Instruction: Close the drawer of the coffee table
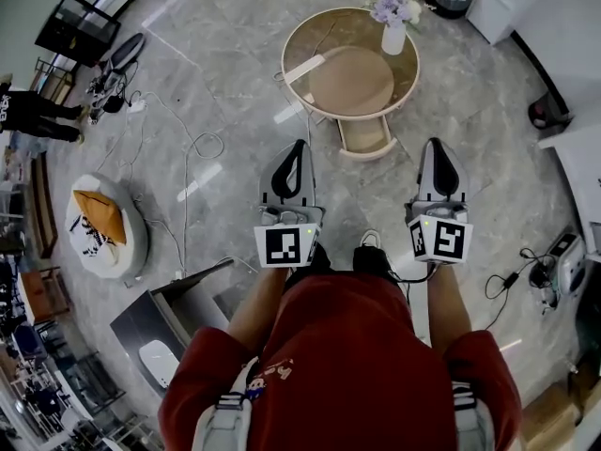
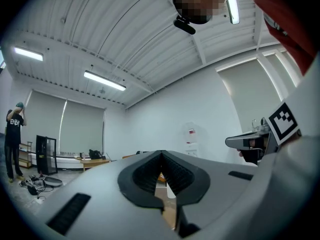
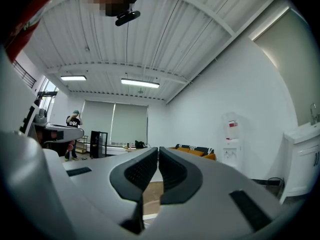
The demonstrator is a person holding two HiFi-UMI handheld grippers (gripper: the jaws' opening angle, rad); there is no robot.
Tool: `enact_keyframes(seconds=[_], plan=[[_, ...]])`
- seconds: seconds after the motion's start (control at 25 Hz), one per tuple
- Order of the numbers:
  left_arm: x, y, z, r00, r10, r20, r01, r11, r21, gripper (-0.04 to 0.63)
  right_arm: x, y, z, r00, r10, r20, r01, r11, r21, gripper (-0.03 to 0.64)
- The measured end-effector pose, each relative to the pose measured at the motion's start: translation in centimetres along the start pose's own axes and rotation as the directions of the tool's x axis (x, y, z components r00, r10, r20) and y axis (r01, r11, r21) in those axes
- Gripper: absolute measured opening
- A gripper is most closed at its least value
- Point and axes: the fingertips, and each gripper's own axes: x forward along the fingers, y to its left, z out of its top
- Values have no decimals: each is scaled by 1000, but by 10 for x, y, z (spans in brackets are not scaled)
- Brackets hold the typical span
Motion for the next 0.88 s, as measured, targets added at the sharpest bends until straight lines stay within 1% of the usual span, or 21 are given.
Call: enact_keyframes(seconds=[0.08,0.16,0.28,0.44,0.52,0.6,0.68,0.88], plan=[[1,7,-10,999,-15,-33,15,1000,-5,12,4,7,-5,1000,-1,-19,1,1000,-5,23],[4,11,-19,999,-25,-45,25,1000,-17,12,8,12,-14,999,0,-41,0,1000,-2,23],[13,15,-38,997,-44,-59,44,999,-3,12,12,16,-35,997,1,-76,-1,1000,-4,23],[33,15,-67,997,-69,-31,69,998,8,12,21,18,-76,992,6,-123,-7,1000,-7,23],[42,12,-88,997,-79,-21,79,997,-6,12,24,17,-106,988,3,-157,-2,1000,7,23],[43,7,-116,996,-81,-33,80,996,-34,12,21,21,-140,979,9,-203,-1,999,38,23],[47,6,-150,996,-86,-35,85,995,-45,12,23,27,-175,976,15,-219,-2,998,61,23],[50,-10,-257,993,-109,-47,104,991,-90,12,31,35,-280,968,10,-251,4,998,56,23]])
